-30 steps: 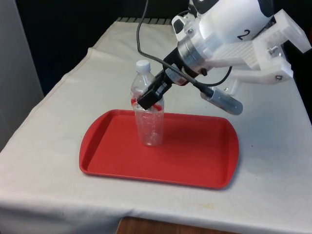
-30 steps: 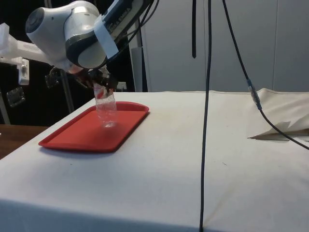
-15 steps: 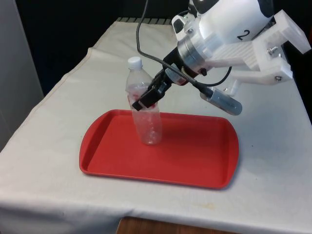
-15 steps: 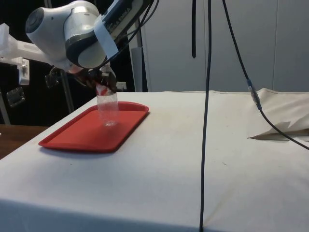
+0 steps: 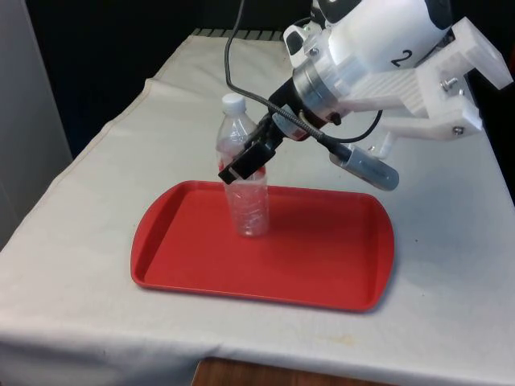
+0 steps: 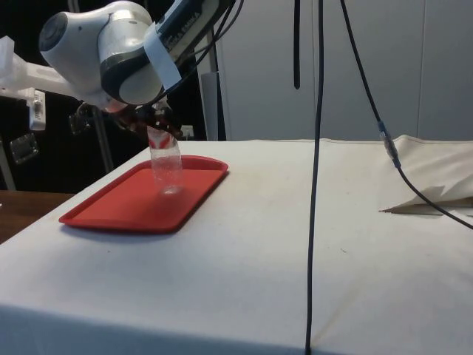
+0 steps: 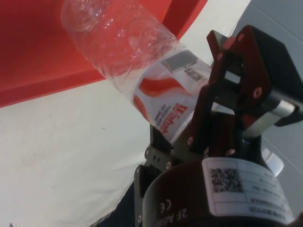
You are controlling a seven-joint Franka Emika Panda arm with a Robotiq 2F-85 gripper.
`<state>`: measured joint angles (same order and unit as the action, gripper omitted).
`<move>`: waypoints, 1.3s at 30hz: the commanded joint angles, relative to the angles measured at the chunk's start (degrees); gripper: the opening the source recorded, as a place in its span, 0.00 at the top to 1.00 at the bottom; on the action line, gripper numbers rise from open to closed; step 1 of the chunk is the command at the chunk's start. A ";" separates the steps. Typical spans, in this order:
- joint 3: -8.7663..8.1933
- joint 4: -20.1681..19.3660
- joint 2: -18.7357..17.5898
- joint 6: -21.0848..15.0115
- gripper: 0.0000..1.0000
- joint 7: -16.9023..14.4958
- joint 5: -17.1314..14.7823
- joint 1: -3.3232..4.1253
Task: Place the bottle upright on the tray.
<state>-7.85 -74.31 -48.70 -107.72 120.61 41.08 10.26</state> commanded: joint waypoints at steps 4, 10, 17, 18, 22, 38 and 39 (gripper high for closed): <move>0.00 0.06 0.00 0.11 0.00 0.00 0.00 0.00; 0.06 0.06 -0.06 0.46 0.00 0.00 0.00 0.11; 0.23 0.34 0.11 1.66 0.00 0.40 -0.17 0.80; 0.40 0.52 0.11 2.01 0.00 0.52 -0.23 0.92; 1.20 1.32 0.00 3.84 0.00 1.26 -0.23 1.26; 3.90 3.67 -0.11 9.40 0.00 3.44 -0.23 2.41; 4.01 3.78 -0.11 9.68 0.00 3.55 -0.23 2.46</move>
<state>-3.67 -70.70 -48.70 -97.98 124.05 41.14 12.61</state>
